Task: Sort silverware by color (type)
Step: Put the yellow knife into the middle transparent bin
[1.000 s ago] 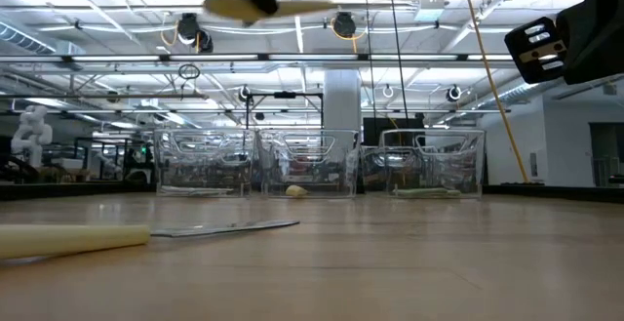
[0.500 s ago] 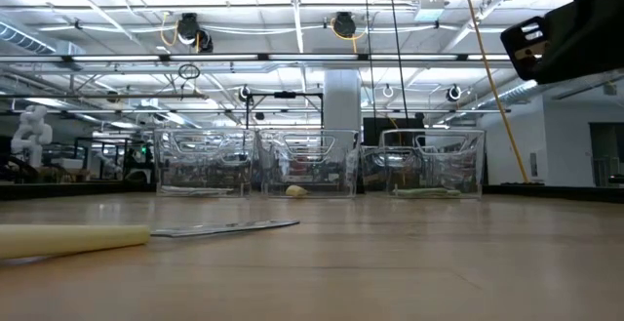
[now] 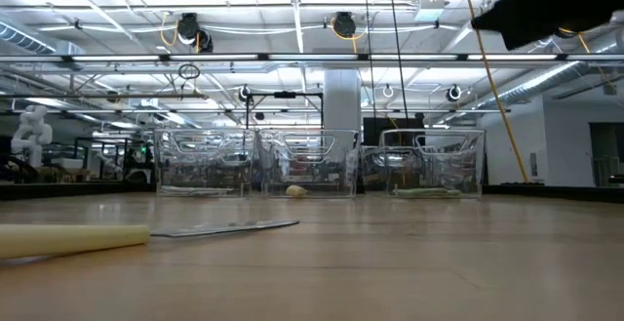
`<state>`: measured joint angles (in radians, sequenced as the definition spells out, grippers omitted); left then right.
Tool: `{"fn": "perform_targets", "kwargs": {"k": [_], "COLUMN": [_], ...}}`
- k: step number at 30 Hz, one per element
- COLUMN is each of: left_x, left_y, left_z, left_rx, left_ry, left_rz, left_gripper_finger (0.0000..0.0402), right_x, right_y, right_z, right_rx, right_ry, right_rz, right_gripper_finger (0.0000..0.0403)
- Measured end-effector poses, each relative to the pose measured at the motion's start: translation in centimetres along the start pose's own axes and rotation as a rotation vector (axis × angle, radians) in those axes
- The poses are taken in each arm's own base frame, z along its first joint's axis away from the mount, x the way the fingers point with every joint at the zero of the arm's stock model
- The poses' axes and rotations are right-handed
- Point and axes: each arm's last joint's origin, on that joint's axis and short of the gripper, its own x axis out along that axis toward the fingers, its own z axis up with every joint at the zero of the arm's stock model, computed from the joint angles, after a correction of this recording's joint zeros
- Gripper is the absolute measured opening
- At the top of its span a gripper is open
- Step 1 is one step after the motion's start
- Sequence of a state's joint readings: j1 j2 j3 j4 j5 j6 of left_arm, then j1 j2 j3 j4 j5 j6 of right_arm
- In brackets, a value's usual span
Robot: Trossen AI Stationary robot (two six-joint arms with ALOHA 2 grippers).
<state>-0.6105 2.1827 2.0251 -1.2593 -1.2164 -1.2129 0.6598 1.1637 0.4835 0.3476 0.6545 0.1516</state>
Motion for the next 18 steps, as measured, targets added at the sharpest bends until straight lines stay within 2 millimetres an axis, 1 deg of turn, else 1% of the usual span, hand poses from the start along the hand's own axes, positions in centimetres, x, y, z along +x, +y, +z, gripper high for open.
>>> {"fn": "perform_targets", "kwargs": {"k": [5,11,15,18], "left_x": [1.4,2.9,3.4,3.7], "left_y": [-0.4,-1.2,-2.2,-2.5], "left_z": [-0.6,-0.3,-0.2,-0.2], "left_rx": [0.009,-0.013,-0.004,0.014], "left_ry": [-0.004,-0.012,-0.002,0.007], "left_rz": [0.033,0.033,-0.009,-0.023], "left_gripper_finger": [0.0083,0.0083,0.0083,0.0083], "right_x": [-0.1,-0.2,-0.3,-0.4], "right_y": [0.2,0.2,0.0,-0.2], "right_z": [1.3,2.3,2.8,2.8], "right_rx": [0.016,-0.038,-0.074,-0.089], "right_ry": [-0.114,-0.208,-0.242,-0.237], "right_rz": [0.015,0.005,-0.058,-0.107], "right_gripper_finger": [0.0002,0.0002,0.0002,0.0002]}}
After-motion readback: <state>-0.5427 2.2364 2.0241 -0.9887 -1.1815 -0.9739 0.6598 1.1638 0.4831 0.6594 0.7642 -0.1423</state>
